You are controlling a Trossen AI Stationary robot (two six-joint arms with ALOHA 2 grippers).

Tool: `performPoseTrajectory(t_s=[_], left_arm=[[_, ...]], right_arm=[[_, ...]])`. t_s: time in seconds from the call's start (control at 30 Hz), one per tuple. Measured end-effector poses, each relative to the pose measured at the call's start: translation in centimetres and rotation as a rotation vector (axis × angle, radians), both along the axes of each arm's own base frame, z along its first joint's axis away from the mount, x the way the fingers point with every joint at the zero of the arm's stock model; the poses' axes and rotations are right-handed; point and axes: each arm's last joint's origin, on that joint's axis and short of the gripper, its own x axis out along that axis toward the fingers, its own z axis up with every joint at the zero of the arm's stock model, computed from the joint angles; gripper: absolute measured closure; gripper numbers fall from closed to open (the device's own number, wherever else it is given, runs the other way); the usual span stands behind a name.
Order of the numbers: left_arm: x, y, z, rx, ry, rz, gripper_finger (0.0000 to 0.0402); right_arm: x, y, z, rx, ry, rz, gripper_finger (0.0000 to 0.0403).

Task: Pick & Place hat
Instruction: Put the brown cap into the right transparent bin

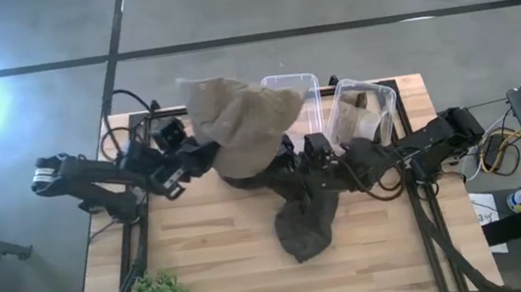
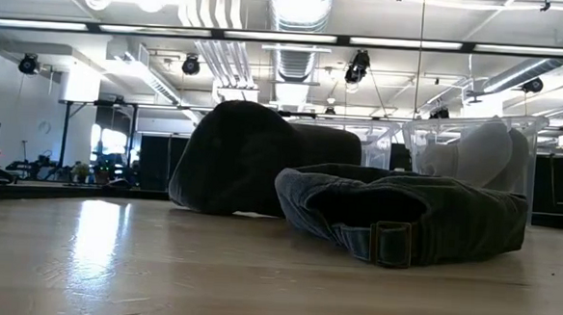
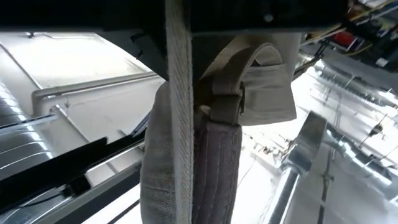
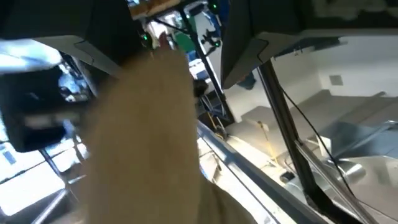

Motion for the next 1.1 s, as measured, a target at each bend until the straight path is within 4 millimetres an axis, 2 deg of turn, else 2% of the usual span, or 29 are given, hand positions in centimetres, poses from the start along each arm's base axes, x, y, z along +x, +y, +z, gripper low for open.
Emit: performPoseTrajectory(t_s=[0.17, 0.3, 0.63, 0.87, 0.97, 1.1], left_arm=[[1.3, 0.3, -0.9, -0.016, 0.04, -0.011, 0.0388], [2.0, 0.2, -1.4, -0.002, 0.071, 0.003, 0.0387], [1.3, 0.3, -2.2, 0.052, 0.117, 0.072, 0.0387], [-0.2, 0.5, -5.0, 0.061, 0.264, 0.09, 0.0379], [-0.7, 0.7, -6.6, 0.025, 0.32, 0.078, 0.0353], [-1.1, 0.8, -8.2, -0.032, 0.385, 0.087, 0.0297]], right_arm=[[0.0, -0.1, 0.1, -0.002, -0.003, -0.002, 0.0211], [-0.1, -0.1, 0.2, 0.001, -0.004, -0.007, 0.0232], [-0.2, -0.2, 0.2, 0.015, 0.022, -0.056, 0.0381], [-0.9, -0.4, 0.0, 0.074, 0.195, -0.096, 0.0384], [-1.0, -0.5, -0.2, 0.088, 0.234, -0.134, 0.0385], [-1.8, -0.9, 0.4, 0.12, 0.257, -0.207, 0.0385]])
